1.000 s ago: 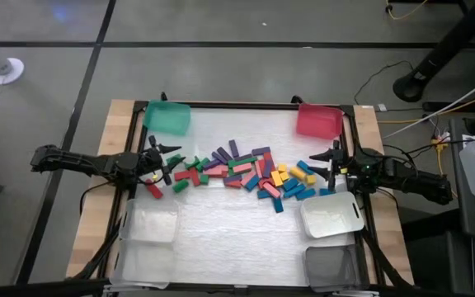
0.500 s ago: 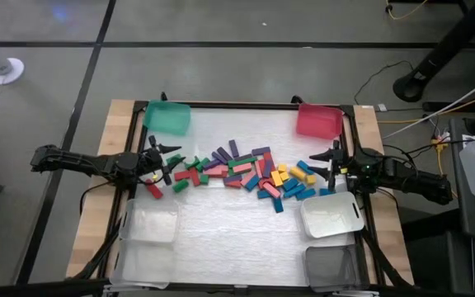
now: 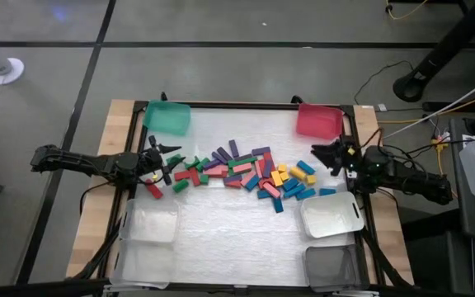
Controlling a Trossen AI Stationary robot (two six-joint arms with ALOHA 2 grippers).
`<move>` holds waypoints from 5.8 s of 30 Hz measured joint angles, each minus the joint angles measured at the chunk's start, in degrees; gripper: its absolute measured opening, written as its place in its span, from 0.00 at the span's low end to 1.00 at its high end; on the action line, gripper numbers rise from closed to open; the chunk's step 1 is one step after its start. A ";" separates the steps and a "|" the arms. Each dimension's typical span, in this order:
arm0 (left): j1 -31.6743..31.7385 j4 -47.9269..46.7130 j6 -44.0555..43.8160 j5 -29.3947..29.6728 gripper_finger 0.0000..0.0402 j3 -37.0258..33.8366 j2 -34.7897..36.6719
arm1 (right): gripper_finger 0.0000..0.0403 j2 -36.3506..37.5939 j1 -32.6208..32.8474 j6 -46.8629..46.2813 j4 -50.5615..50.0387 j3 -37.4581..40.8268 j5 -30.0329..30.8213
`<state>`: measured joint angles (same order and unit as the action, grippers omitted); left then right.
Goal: Sort blocks
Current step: Put the blue block into the pink bin, then put the green block into the green bin
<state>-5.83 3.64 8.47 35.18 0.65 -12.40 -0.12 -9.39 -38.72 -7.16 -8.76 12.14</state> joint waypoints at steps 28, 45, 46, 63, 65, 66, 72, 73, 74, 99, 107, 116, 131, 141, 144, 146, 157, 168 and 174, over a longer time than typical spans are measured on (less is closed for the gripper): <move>0.01 0.34 -34.16 0.25 0.44 -0.01 0.00 | 0.49 -19.98 0.00 17.23 3.92 -16.11 13.73; 0.01 0.23 -34.65 1.08 0.44 -0.01 0.00 | 0.49 -69.71 -0.04 8.52 -48.81 -39.41 -1.57; 0.01 0.20 -34.61 1.07 0.44 -0.01 -0.02 | 0.49 -71.81 -0.20 8.55 -49.01 -39.29 -2.30; 0.01 0.05 -33.07 1.07 0.44 -0.01 0.00 | 0.49 -83.27 -13.23 15.23 -44.13 -39.22 -10.68; 0.01 0.04 -33.06 1.07 0.44 -0.01 0.00 | 0.49 -83.27 -13.31 15.72 -43.40 -39.22 -10.83; 0.01 0.04 -33.04 1.07 0.44 -0.01 0.00 | 0.49 -83.27 -13.25 16.33 -43.19 -39.22 -10.91; 0.01 0.02 -32.94 1.07 0.44 -0.01 0.00 | 0.49 -83.27 -13.15 16.68 -42.63 -39.22 -11.47; 0.01 0.02 -32.92 1.07 0.44 -0.01 0.00 | 0.49 -83.27 -13.17 16.69 -42.60 -39.22 -11.47; 0.01 0.01 -32.92 1.07 0.44 -0.01 0.00 | 0.49 -83.27 -13.16 16.70 -42.61 -39.22 -11.47; 0.01 -0.02 -32.94 1.07 0.44 -0.01 0.00 | 0.49 -89.06 -13.14 18.72 -40.39 -39.14 -11.91; 0.01 -0.02 -32.96 1.07 0.44 -0.01 0.00 | 0.43 -93.24 -13.18 20.01 -39.85 -39.43 -12.85; 0.00 -0.02 -33.00 1.07 0.44 -0.01 0.00 | 0.24 -92.07 -13.16 21.09 -41.08 -42.15 -15.40; 0.00 0.00 -33.53 1.07 0.44 -0.01 0.00 | 0.30 -91.80 -16.64 38.04 -55.56 -67.32 2.50; 0.01 0.48 -33.65 1.07 0.44 -0.01 -0.01 | 0.31 -91.92 -32.12 43.96 -56.82 -68.96 7.16; 0.00 4.11 -34.39 1.08 0.44 -0.01 -0.01 | 0.35 -91.97 -35.94 45.03 -55.58 -68.41 4.72; 0.01 5.54 -33.67 1.05 0.44 -0.01 -0.04 | 0.37 -91.97 -37.96 45.22 -54.88 -68.36 3.35; -0.01 -8.22 -32.99 -2.06 0.44 7.45 -2.73 | 0.41 -91.95 -41.31 45.07 -52.37 -68.34 2.14; 0.01 -29.27 -30.07 -2.60 0.44 20.71 -19.44 | 0.42 -91.95 -41.23 43.04 -52.35 -68.34 -5.14; 2.20 -25.33 -28.76 -3.21 0.44 20.71 -28.68 | 0.42 -91.93 -41.20 41.82 -52.30 -68.34 -13.79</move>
<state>-3.63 -21.69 -20.29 31.97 21.37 -41.09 -92.05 -50.59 3.09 -59.46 -77.10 -1.65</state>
